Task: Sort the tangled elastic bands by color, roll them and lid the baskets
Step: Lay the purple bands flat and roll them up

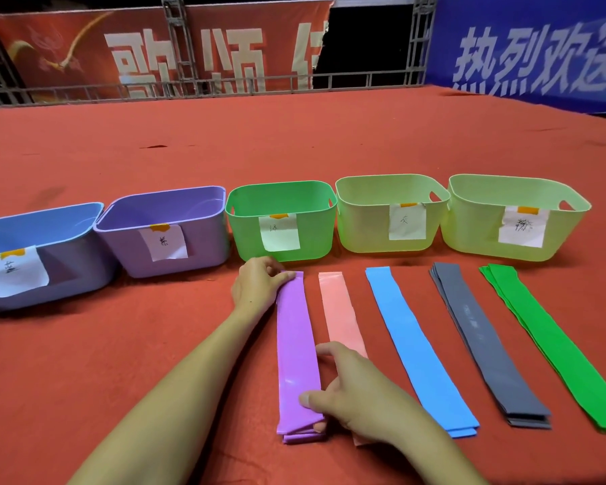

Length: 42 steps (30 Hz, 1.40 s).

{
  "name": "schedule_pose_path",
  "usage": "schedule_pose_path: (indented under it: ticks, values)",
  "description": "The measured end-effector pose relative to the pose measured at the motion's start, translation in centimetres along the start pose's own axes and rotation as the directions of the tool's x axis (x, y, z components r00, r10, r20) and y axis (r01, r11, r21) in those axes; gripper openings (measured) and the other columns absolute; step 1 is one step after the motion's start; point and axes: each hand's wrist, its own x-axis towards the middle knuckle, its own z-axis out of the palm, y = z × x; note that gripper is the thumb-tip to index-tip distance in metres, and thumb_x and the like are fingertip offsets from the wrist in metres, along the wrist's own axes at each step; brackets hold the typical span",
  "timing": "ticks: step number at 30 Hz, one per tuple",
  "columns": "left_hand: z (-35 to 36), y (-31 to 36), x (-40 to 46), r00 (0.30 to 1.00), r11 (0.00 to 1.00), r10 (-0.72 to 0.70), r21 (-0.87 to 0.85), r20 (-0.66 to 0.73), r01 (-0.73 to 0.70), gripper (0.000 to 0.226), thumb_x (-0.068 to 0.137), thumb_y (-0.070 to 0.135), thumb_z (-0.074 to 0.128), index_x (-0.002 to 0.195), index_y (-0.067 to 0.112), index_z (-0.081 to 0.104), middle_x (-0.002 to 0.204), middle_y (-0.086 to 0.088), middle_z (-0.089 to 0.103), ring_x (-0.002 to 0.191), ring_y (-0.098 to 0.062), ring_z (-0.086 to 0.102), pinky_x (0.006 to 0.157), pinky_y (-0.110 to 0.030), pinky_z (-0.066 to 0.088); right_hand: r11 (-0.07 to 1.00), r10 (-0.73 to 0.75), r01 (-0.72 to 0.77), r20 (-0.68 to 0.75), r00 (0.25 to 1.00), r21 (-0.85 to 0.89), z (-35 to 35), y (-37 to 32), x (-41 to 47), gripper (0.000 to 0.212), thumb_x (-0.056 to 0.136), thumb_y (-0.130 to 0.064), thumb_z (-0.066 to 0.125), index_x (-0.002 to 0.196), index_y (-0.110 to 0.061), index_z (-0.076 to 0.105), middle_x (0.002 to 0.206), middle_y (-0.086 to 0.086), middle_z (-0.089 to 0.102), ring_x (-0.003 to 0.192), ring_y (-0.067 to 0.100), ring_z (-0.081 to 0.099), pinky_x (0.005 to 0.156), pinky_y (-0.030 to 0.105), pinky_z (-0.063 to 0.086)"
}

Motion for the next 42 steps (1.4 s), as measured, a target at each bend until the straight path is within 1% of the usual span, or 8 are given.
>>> schedule_pose_path:
  ticks: [2, 8, 12, 16, 22, 29, 36, 42]
  values:
    - [0.0, -0.1, -0.1, 1.000, 0.999, 0.027, 0.025, 0.000, -0.027, 0.025, 0.083, 0.054, 0.084, 0.087, 0.030, 0.077, 0.084, 0.011, 0.068, 0.091, -0.023, 0.066, 0.067, -0.033, 0.042, 0.999, 0.006, -0.006, -0.001, 1.000, -0.053, 0.2, -0.1, -0.1, 0.052, 0.092, -0.040, 0.072, 0.136, -0.042, 0.044, 0.083, -0.009, 0.077, 0.054, 0.002, 0.060, 0.061, 0.031, 0.051]
    - [0.0, 0.1, -0.4, 0.994, 0.988, 0.108, 0.114, -0.009, -0.106, 0.027, 0.091, 0.052, 0.078, 0.101, 0.027, 0.080, 0.097, 0.004, 0.078, 0.101, -0.028, 0.070, 0.072, -0.035, 0.049, 0.970, -0.013, 0.005, -0.030, 0.999, -0.243, 1.1, -0.1, -0.1, 0.049, 0.096, -0.045, 0.064, 0.138, -0.040, 0.040, 0.081, -0.015, 0.079, 0.067, -0.008, 0.064, 0.083, 0.033, 0.053]
    - [-0.1, 0.0, -0.9, 0.990, 0.978, 0.136, 0.164, -0.025, -0.130, 0.033, 0.094, 0.051, 0.072, 0.109, 0.022, 0.075, 0.098, -0.004, 0.078, 0.104, -0.037, 0.069, 0.076, -0.041, 0.055, 0.884, -0.040, -0.030, -0.139, 0.989, -0.467, 1.2, -0.5, -0.2, 0.055, 0.092, -0.061, 0.063, 0.134, -0.031, 0.046, 0.107, -0.005, 0.074, 0.109, 0.019, 0.067, 0.088, 0.039, 0.052]
    - [-0.8, -0.6, -1.8, 0.988, 0.980, 0.155, 0.131, -0.011, -0.152, 0.032, 0.093, 0.040, 0.076, 0.120, 0.023, 0.069, 0.082, 0.004, 0.071, 0.097, -0.034, 0.070, 0.075, -0.040, 0.054, 0.821, -0.170, 0.033, -0.189, 0.967, -0.570, 1.0, -0.7, -0.3, 0.051, 0.086, -0.066, 0.067, 0.117, -0.035, 0.042, 0.112, -0.012, 0.068, 0.107, 0.019, 0.066, 0.077, 0.036, 0.044]
    - [-2.9, -1.3, -5.5, 0.963, 0.966, 0.257, -0.065, 0.083, -0.252, 0.024, 0.088, 0.028, 0.082, 0.109, 0.028, 0.069, 0.074, 0.008, 0.070, 0.068, -0.011, 0.066, 0.070, -0.035, 0.055, 0.835, -0.327, 0.264, -0.049, 0.944, -0.483, 0.9, 0.7, 0.6, 0.022, 0.093, -0.051, 0.069, 0.106, -0.035, 0.062, 0.107, -0.015, 0.048, 0.105, 0.009, 0.047, 0.090, 0.033, 0.048]
    - [-6.9, -0.4, -12.6, 0.902, 0.934, 0.314, -0.268, 0.297, -0.237, 0.007, 0.095, 0.018, 0.080, 0.090, 0.019, 0.076, 0.071, -0.001, 0.077, 0.058, -0.018, 0.073, 0.058, -0.033, 0.060, 0.864, -0.372, 0.329, -0.043, 0.927, -0.382, 0.5, 1.4, 0.6, 0.015, 0.095, -0.046, 0.068, 0.101, -0.033, 0.072, 0.104, -0.012, 0.058, 0.096, 0.006, 0.060, 0.091, 0.033, 0.051]
    - [-10.5, 0.6, -17.8, 0.792, 0.931, 0.322, -0.323, 0.518, -0.168, 0.008, 0.097, 0.022, 0.080, 0.093, 0.015, 0.079, 0.079, -0.005, 0.078, 0.065, -0.014, 0.069, 0.063, -0.030, 0.057, 0.862, -0.390, 0.377, 0.031, 0.920, -0.338, 0.1, 2.0, -1.6, 0.033, 0.083, -0.063, 0.078, 0.103, -0.038, 0.069, 0.106, -0.017, 0.059, 0.096, 0.003, 0.062, 0.084, 0.025, 0.052]
    - [-11.4, 0.1, -19.2, 0.774, 0.901, 0.311, -0.430, 0.551, -0.056, 0.011, 0.091, 0.019, 0.086, 0.098, 0.013, 0.080, 0.090, -0.009, 0.081, 0.079, -0.016, 0.074, 0.079, -0.038, 0.059, 0.811, -0.434, 0.391, 0.000, 0.901, -0.436, 0.6, 2.4, -1.6, 0.020, 0.086, -0.045, 0.075, 0.099, -0.033, 0.068, 0.099, -0.018, 0.057, 0.092, 0.003, 0.058, 0.079, 0.021, 0.050]
